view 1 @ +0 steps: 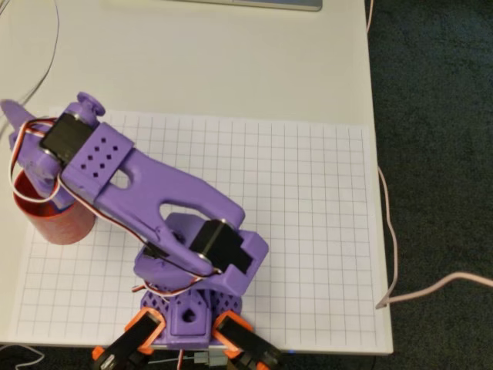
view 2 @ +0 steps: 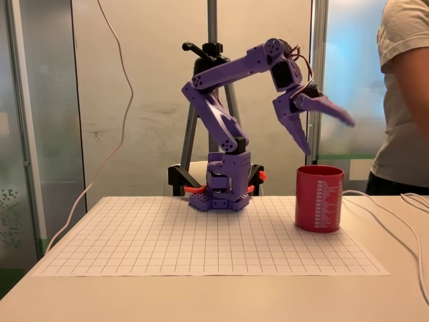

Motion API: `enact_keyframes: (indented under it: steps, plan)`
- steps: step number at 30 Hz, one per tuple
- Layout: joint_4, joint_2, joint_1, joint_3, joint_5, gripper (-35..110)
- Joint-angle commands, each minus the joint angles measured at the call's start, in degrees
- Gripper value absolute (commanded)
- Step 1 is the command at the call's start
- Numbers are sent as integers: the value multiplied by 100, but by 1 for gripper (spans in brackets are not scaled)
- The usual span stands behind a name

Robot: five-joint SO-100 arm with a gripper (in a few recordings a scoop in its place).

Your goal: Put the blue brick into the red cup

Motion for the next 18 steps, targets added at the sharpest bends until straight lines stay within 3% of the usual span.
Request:
enact_keyframes:
  steps: [1, 6, 7, 8, 14, 18]
  plan:
    - [9, 62, -53, -44, 88, 61]
    - [0, 18, -44, -44, -9, 55]
    - [-35, 9, -35, -62, -132, 40]
    - [-62, -35, -9, -123, -246, 1]
    - [-114, 123, 229, -53, -132, 0]
    - [-519, 308, 1028, 132, -334, 0]
